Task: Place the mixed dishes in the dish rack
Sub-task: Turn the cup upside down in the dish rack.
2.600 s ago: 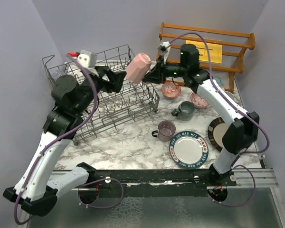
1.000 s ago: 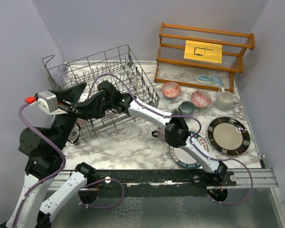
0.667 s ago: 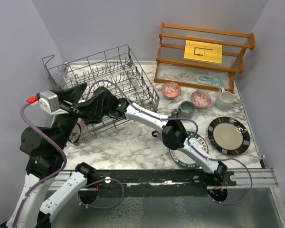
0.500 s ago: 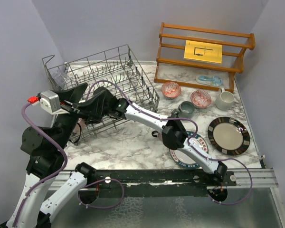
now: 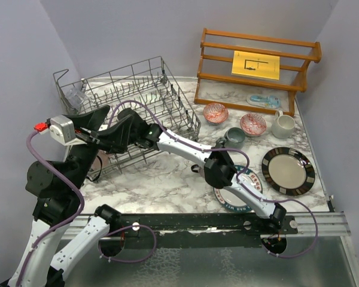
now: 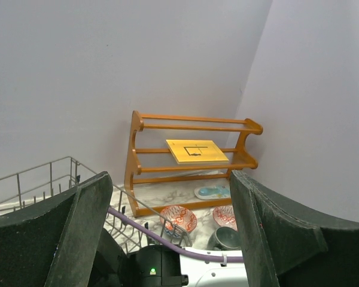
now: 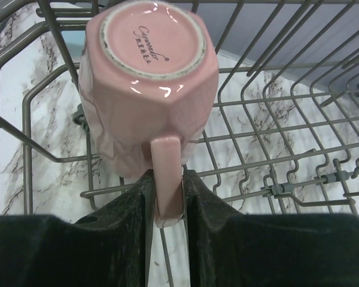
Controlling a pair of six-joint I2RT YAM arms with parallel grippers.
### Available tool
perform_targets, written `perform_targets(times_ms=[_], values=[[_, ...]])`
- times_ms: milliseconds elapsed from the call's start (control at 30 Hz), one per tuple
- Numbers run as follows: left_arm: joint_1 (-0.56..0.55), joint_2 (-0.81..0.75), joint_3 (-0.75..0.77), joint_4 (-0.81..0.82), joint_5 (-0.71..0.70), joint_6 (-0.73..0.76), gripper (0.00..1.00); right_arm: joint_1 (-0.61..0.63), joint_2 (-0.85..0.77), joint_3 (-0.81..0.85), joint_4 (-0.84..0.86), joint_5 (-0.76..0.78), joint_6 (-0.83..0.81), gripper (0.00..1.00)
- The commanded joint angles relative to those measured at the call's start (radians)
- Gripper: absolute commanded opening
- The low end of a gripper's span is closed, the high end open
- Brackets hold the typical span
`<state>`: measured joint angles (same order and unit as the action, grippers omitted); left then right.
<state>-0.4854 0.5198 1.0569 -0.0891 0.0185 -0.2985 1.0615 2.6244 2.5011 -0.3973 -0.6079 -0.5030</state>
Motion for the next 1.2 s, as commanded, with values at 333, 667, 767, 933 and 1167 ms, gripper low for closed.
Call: perform_targets(times_ms=[333, 667, 767, 933, 1167], values=[[0.002, -0.023, 0.0, 0.017, 0.011, 0.003, 0.82, 0.014, -0.02, 0.026, 0.039, -0.034, 0.04, 0.41], [0.002, -0.043, -0.01, 0.037, 0.04, -0.019, 0.82, 0.007, -0.098, 0.059, 0.013, -0.101, 0.141, 0.71], [0.002, -0.048, -0.014, 0.046, 0.052, -0.03, 0.82, 0.003, -0.128, 0.058, 0.005, -0.105, 0.146, 0.75], [0.003, -0.056, -0.031, 0.074, 0.074, -0.047, 0.82, -0.01, -0.17, 0.049, -0.007, -0.111, 0.15, 0.8], [0.002, -0.072, -0.07, 0.145, 0.132, -0.084, 0.85, -0.047, -0.236, 0.026, -0.022, -0.17, 0.185, 0.86]])
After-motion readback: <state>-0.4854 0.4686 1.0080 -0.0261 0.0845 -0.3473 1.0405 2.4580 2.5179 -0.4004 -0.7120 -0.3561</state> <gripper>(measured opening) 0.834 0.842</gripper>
